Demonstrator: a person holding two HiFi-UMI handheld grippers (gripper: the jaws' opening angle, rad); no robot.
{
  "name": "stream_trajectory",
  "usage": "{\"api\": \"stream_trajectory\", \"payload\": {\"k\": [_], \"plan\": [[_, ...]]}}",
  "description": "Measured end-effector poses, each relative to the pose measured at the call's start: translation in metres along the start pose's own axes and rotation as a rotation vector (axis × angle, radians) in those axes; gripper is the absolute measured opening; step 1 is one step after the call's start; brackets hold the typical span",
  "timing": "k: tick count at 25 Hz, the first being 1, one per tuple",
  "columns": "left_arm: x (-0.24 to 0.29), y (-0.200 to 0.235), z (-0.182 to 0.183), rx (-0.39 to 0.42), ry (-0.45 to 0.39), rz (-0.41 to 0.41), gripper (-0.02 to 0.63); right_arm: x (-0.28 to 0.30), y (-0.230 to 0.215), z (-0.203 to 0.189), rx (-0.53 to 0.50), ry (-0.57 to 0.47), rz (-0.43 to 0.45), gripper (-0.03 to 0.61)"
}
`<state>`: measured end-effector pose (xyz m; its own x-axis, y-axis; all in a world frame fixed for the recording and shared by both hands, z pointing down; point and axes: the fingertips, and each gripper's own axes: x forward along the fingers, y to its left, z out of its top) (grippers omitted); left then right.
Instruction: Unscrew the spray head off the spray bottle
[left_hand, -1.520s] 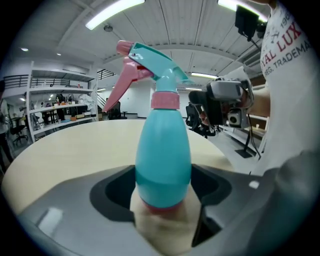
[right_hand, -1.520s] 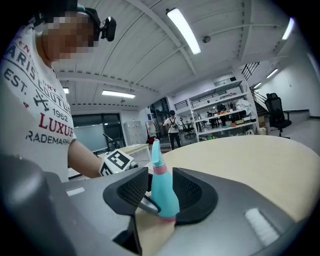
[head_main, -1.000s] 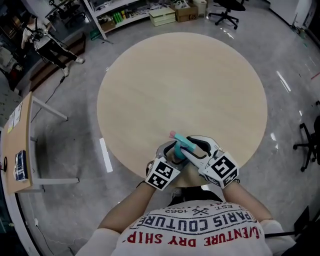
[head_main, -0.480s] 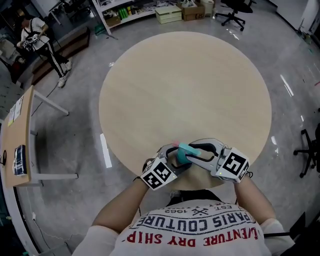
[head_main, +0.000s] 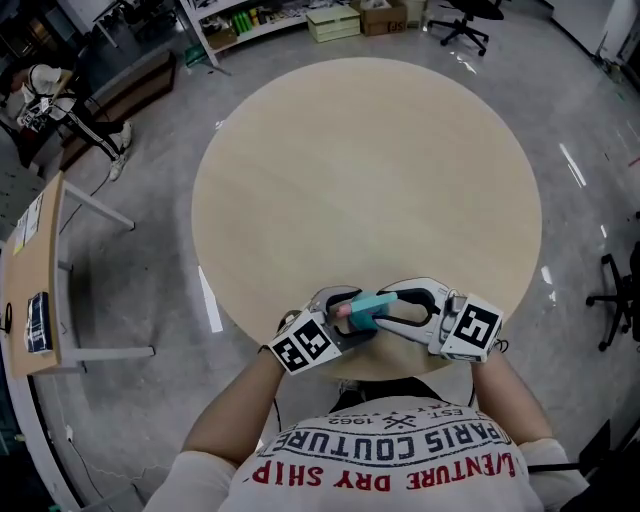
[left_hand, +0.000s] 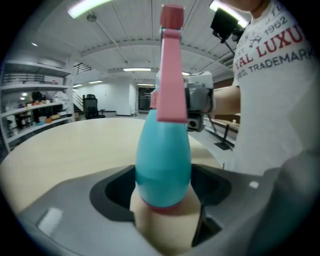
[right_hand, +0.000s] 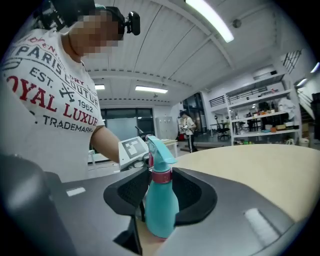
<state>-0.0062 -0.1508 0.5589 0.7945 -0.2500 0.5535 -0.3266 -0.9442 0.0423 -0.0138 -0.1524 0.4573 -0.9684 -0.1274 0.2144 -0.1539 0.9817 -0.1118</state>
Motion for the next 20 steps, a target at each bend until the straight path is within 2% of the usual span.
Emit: {"api": "stream_trajectory", "payload": {"k": [3, 6, 11, 13, 15, 17, 20], "plan": [[0.0, 0.014, -0.002, -0.114, -0.01, 0.163, 0.341, -0.005, -0.004, 0.0, 0.043, -0.035, -0.163, 0.163], [-0.002, 0.019, -0.003, -0.188, -0.017, 0.266, 0.342, -0.002, -0.008, 0.0, 0.059, -0.037, -0.301, 0.161], [0.003, 0.021, 0.0, -0.232, 0.01, 0.395, 0.342, 0.008, -0.016, -0.001, 0.044, -0.003, -0.4, 0.162], [0.003, 0.02, 0.001, -0.257, 0.014, 0.43, 0.342, 0.008, -0.018, 0.0, 0.023, 0.022, -0.442, 0.144], [0.004, 0.018, 0.002, -0.268, 0.016, 0.445, 0.342, 0.007, -0.018, 0.0, 0.003, 0.031, -0.457, 0.135], [0.005, 0.015, 0.002, -0.252, 0.012, 0.422, 0.341, 0.005, -0.015, -0.002, 0.001, 0.027, -0.428, 0.133], [0.007, 0.005, 0.001, -0.165, 0.004, 0.296, 0.341, 0.001, -0.007, -0.004, -0.003, 0.032, -0.293, 0.132]]}}
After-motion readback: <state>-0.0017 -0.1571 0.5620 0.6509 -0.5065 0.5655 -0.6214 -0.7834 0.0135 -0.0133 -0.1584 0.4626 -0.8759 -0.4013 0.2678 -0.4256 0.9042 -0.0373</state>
